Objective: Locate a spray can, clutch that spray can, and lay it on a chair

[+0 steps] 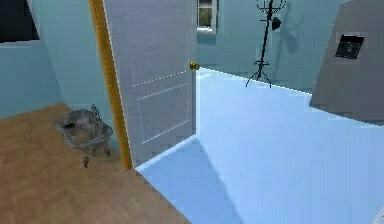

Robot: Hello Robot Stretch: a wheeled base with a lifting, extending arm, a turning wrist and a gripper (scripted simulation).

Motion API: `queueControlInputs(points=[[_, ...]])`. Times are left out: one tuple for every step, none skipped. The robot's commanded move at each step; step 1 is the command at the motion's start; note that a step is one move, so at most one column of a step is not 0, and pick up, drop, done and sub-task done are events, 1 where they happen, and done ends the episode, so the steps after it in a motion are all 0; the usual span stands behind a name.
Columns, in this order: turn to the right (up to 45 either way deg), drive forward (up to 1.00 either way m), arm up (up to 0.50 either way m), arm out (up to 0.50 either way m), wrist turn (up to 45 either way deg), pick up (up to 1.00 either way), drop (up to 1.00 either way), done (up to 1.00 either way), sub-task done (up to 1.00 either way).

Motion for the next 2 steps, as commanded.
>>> queueControlInputs(points=[[0.0, 0.05, 0.0, 0.0, 0.0, 0.0, 0.0, 0.0, 0.0], [0.0, 0.5, 0.0, 0.0, 0.0, 0.0, 0.0, 0.0, 0.0]])
